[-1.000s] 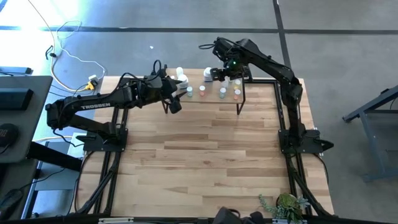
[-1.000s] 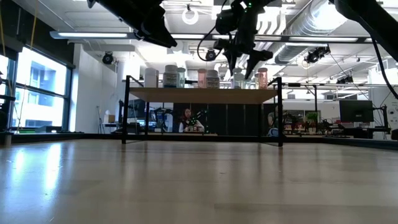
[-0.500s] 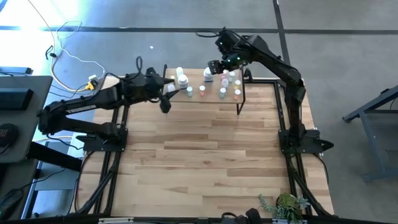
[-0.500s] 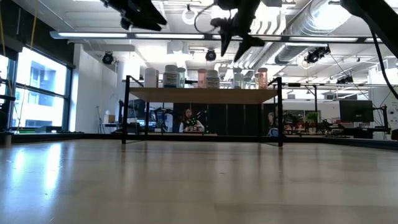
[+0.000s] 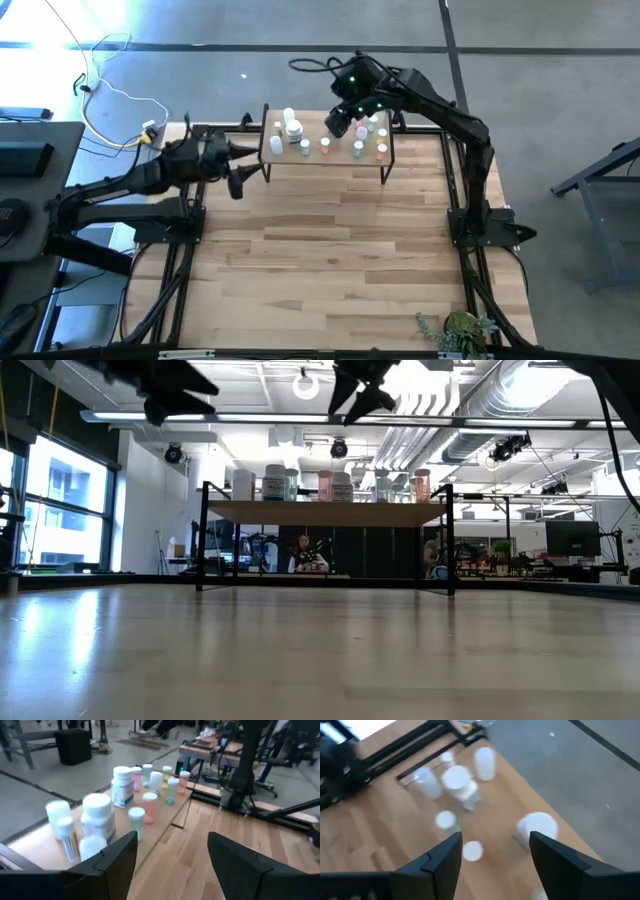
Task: Pick and place medicine bottles onto shelf by color
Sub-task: Return to Home Position
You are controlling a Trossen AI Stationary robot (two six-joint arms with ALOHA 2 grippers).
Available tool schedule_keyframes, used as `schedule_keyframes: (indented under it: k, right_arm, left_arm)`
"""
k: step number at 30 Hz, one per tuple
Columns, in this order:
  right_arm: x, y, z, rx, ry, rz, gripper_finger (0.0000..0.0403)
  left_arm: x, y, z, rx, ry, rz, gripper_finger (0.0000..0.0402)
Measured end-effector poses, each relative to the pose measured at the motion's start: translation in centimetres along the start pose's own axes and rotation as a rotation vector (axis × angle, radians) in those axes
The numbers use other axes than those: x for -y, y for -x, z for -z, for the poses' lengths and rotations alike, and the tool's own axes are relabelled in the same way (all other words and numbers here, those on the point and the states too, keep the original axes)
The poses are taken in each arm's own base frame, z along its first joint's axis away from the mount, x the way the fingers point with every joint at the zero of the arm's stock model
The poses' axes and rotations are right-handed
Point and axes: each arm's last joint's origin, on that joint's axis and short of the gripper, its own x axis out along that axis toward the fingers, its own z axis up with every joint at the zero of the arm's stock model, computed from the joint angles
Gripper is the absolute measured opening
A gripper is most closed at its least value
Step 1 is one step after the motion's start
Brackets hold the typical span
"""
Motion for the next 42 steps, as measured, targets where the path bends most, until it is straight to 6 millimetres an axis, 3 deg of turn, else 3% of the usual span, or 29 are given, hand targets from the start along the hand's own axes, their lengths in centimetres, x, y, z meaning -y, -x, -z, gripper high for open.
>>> schedule_keyframes:
  k: [5,16,24,31,37,42]
  right_arm:
    - [-0.7,0.5,0.1,0.007,0.060,-0.029,0.0222]
    - [0.4,1.8,-1.7,0.182,0.040,-0.130,0.0222]
    - [0.8,5.9,-2.1,0.311,0.021,-0.152,0.0222]
    - [1.5,10.1,-1.5,0.382,0.057,-0.138,0.0222]
    - [2.4,14.9,0.4,0.394,0.086,-0.102,0.0222]
    - [2.4,18.2,3.4,0.349,0.123,-0.046,0.0222]
  left_arm:
    - [-0.5,0.5,3.7,0.037,0.051,0.029,0.0229]
    - [-1.1,1.0,10.0,0.066,0.153,0.090,0.0229]
    - [-1.6,0.9,13.4,0.090,0.161,0.094,0.0229]
    - [-1.9,0.5,15.1,0.078,0.156,0.060,0.0229]
    - [-1.9,0.5,15.1,0.081,0.113,0.056,0.0229]
    - [-1.9,0.5,15.2,0.069,0.060,0.051,0.0229]
